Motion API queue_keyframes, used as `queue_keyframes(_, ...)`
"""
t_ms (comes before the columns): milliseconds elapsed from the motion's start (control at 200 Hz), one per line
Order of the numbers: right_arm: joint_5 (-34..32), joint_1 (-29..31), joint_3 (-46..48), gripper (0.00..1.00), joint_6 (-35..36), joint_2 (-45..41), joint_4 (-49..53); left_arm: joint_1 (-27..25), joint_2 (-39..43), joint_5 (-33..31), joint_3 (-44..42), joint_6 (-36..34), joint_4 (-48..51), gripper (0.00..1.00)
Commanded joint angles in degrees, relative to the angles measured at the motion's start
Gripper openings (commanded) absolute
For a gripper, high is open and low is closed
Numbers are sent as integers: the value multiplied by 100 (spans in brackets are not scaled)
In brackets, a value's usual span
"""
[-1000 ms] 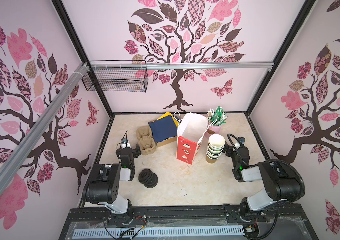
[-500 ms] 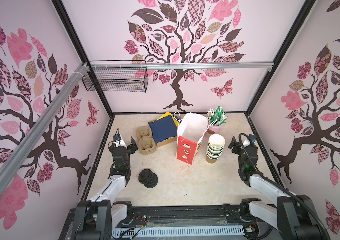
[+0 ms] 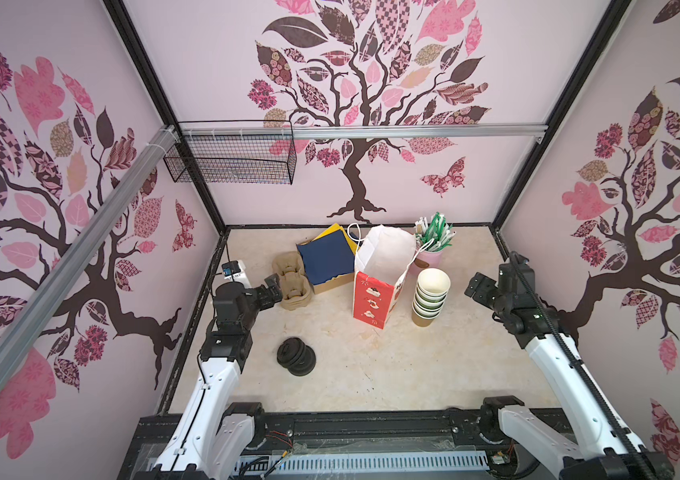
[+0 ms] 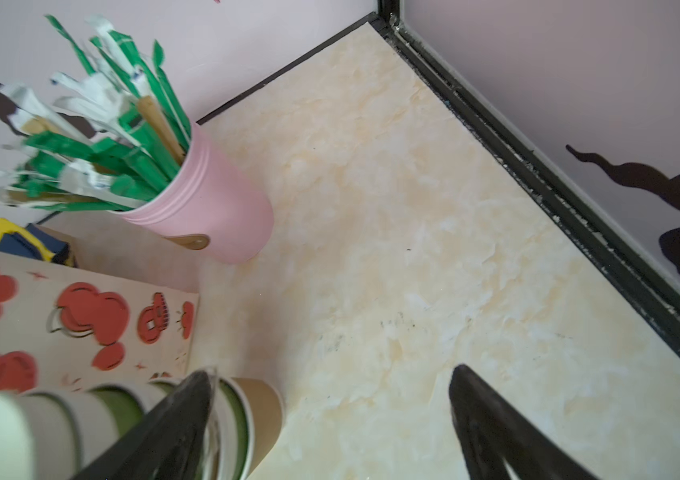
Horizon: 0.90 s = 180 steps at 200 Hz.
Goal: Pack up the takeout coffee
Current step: 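Move the right gripper over the cup stack while the left nears the lids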
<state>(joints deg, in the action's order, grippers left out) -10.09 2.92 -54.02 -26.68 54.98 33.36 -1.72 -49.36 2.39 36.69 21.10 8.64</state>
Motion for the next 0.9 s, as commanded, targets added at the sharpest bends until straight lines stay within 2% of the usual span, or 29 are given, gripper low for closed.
queue_keyframes(0, 719, 10, -1030, 88, -306, 188, 1760, -175, 54, 525, 510, 229, 971, 95)
queue_keyframes(110, 1472, 26, -1873, 83, -92, 567, 2455, -488, -2, 449, 836, 403, 1392, 94)
queue_keyframes(190, 1666, 119, -2442, 80, 199, 874, 2986, -779, -27, 343, 1035, 486, 1671, 94)
queue_keyframes(385, 1127, 891, -3329, 73, 360, 1691, 3411, -1164, -186, 646, 1165, 892, 1786, 94)
queue_keyframes(710, 734, 1174, -3414, 53, 347, 2489, 3077, -1165, -430, 911, 1326, 1166, 1903, 94)
queue_keyframes(895, 744, 1202, -3343, 40, 379, 2724, 2915, -1169, -570, 982, 1426, 1221, 1863, 94)
